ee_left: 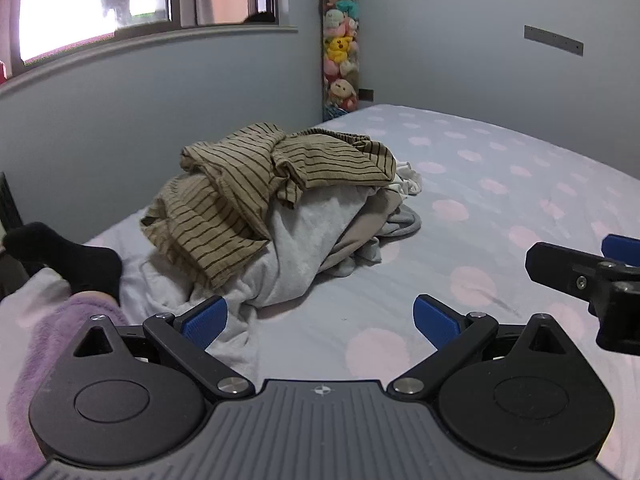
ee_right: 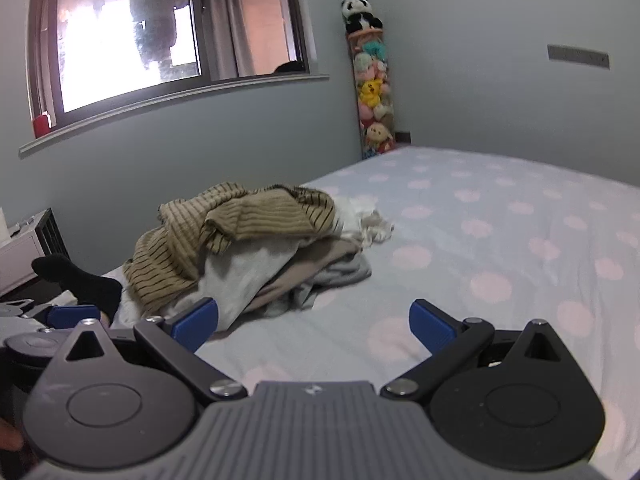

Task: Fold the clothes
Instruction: 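Grasp the olive striped trousers with the left gripper while the right gripper grasps them too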

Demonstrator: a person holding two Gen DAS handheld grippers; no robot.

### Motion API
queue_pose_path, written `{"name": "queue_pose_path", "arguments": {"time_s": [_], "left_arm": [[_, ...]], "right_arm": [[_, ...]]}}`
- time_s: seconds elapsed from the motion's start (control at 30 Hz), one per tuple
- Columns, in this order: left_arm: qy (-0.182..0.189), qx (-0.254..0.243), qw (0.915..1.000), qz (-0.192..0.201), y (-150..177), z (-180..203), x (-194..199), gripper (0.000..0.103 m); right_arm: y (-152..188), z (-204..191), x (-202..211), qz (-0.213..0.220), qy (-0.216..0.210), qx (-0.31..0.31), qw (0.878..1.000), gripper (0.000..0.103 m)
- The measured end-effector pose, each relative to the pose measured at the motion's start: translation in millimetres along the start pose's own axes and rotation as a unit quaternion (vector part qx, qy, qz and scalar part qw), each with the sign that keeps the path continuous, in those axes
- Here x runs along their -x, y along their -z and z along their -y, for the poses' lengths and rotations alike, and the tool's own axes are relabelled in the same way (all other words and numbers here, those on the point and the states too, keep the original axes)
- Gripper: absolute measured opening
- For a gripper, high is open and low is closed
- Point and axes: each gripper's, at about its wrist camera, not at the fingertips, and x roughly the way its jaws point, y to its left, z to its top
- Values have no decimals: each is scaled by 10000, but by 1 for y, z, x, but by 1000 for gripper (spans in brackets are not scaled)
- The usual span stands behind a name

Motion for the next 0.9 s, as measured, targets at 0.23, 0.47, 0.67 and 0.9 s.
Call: {"name": "queue_pose_path", "arguments": {"time_s": [0.23,0.47,0.67,0.9], "left_arm": [[-184,-23,9998,18,-35,-15,-34,91],[-473,88,9988,15,-64,-45,-92,80],[-498,280,9983,-100,-66,-62,-132,60],[-506,411,9979,-54,-65,-67,-151,35]], "right_arm": [[-22,2,-54,-327,-245,414,9983,102],[-38,-25,-121,-414,-554,899,9935,83],[-46,-59,-186,-376,-728,1667,9826,74],[-49,-77,-259,-365,-642,2198,9727,72]]}}
